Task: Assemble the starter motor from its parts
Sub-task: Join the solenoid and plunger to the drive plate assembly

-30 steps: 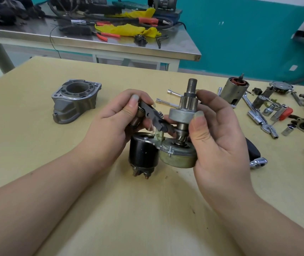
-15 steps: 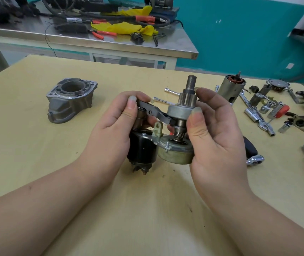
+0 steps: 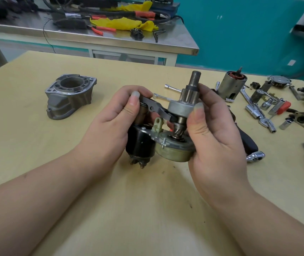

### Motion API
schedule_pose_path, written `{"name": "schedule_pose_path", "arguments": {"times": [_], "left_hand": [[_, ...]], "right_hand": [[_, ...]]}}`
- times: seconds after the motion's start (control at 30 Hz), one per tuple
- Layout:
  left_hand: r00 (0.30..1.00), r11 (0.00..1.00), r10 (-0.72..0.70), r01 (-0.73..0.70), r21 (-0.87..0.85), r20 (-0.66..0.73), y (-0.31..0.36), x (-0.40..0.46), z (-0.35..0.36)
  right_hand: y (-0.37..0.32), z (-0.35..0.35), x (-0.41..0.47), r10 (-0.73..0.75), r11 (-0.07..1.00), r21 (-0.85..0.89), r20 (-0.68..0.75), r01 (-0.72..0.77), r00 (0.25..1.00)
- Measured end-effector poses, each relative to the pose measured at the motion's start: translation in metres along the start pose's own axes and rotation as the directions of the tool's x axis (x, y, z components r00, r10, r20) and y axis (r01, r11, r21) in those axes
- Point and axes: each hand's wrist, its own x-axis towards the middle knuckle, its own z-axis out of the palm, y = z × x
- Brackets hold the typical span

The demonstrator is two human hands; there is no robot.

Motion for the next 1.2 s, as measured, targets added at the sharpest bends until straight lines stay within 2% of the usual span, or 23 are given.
{"name": "schedule_pose_path", "arguments": {"times": [0.07, 0.13, 0.2, 0.27, 0.4, 0.73, 0.93, 1.07, 1.2], "left_hand": [[1.000, 1.000, 0.003, -0.003, 0.003, 0.004, 0.000, 0.000, 0.001], [0.999, 1.000, 0.010, -0.011, 0.012, 0.040, 0.002, -0.001, 0.000], [0.997, 0.998, 0.022, -0.026, 0.049, 0.071, 0.003, -0.001, 0.000], [0.996, 0.997, 0.033, -0.039, 0.070, 0.086, 0.002, -0.002, 0.002], [0.994, 0.999, 0.028, -0.033, 0.042, 0.106, 0.002, -0.002, 0.004], [0.976, 0.988, -0.119, 0.134, -0.074, 0.181, 0.010, 0.007, -0.011], [0.882, 0.922, -0.235, 0.335, -0.194, 0.408, 0.015, 0.017, -0.037], [0.833, 0.905, -0.327, 0.412, -0.104, 0.446, 0.012, 0.023, -0.049], [0.794, 0.910, -0.386, 0.412, 0.052, 0.469, 0.021, 0.029, -0.056]], "right_hand": [[-0.003, 0.000, -0.001, 0.031, 0.999, 0.022, 0.054, -0.033, 0.998], [-0.007, 0.000, -0.001, 0.036, 0.996, -0.082, 0.086, -0.029, 0.996], [-0.010, 0.001, -0.002, 0.007, 0.978, -0.210, 0.058, 0.006, 0.998], [-0.009, -0.001, -0.002, -0.015, 0.967, -0.255, -0.001, 0.014, 1.000], [-0.006, -0.001, -0.003, 0.006, 0.976, -0.216, -0.024, -0.011, 1.000], [-0.006, -0.003, 0.001, 0.013, 0.982, -0.191, 0.083, 0.003, 0.996], [-0.006, -0.008, 0.003, 0.035, 0.992, -0.124, 0.126, -0.019, 0.991], [-0.005, -0.008, 0.003, 0.051, 0.998, -0.034, 0.178, -0.046, 0.983], [-0.004, -0.009, 0.002, -0.016, 0.974, -0.218, 0.189, 0.058, 0.982]]}}
